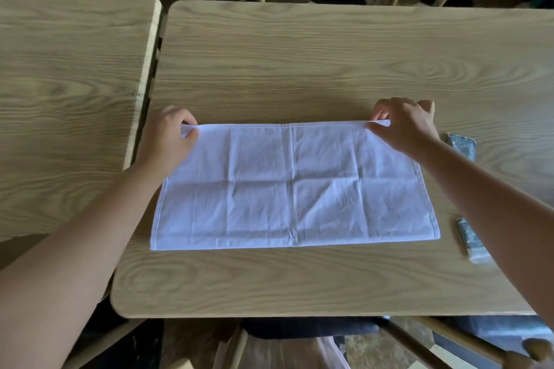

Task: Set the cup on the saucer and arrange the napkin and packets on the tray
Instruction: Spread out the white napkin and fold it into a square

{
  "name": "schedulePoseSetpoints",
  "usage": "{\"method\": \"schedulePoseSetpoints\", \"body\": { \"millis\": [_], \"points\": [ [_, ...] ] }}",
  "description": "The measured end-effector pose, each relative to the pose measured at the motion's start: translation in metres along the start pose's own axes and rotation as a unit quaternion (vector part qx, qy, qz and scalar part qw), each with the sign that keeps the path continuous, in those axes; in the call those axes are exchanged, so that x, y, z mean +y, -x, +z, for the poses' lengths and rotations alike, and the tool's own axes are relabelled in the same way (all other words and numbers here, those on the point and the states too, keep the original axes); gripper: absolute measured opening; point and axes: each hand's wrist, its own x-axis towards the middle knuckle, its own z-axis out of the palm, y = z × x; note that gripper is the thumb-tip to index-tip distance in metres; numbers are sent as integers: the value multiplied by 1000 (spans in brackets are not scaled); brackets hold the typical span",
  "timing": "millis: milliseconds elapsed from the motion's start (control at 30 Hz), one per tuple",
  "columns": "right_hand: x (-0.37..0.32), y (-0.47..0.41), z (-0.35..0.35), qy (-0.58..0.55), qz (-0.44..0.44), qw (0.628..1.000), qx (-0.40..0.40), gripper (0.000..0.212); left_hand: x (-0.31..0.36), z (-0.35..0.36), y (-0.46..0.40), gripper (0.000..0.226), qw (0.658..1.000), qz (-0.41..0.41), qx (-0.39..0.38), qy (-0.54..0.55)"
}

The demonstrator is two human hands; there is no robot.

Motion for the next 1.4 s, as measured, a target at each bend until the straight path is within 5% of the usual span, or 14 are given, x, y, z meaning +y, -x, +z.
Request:
{"method": "schedulePoseSetpoints", "body": {
  "millis": [133, 267, 400, 567, 767, 933, 1033, 1133, 1400],
  "points": [
    [-18, 18, 6, 38, 2, 994, 105, 40, 20, 8, 14, 42, 995, -10, 75, -70],
    [-70, 43, 34, 7, -84, 995, 45, 53, 88, 42, 35, 57, 992, 97, 13, -85],
    [-97, 56, 66, 6, -95, 994, -53, 53, 121, 82, 43, 56, 978, 125, -91, -139],
    [-72, 56, 66, 1, -74, 997, -29, 57, 89, 77, 42, 60, 978, 130, -91, -139],
    [0, 70, 47, 42, 18, 999, -1, 67, 11, 40, 61, 70, 987, 9, -49, -155],
    [-8, 78, 34, 47, 59, 997, 2, 67, 21, 32, 63, 77, 985, -72, -30, -157],
    [-56, 97, 35, 18, 29, 998, 44, 62, 69, 41, 77, 64, 992, 4, 6, -127],
    [-99, 119, 52, -1, -25, 1000, 3, 55, 118, 66, 107, 53, 987, 110, -40, -111],
    [-86, 156, 63, 6, 24, 998, -52, 60, 101, 73, 135, 63, 978, 62, -121, -155]
  ]
}}
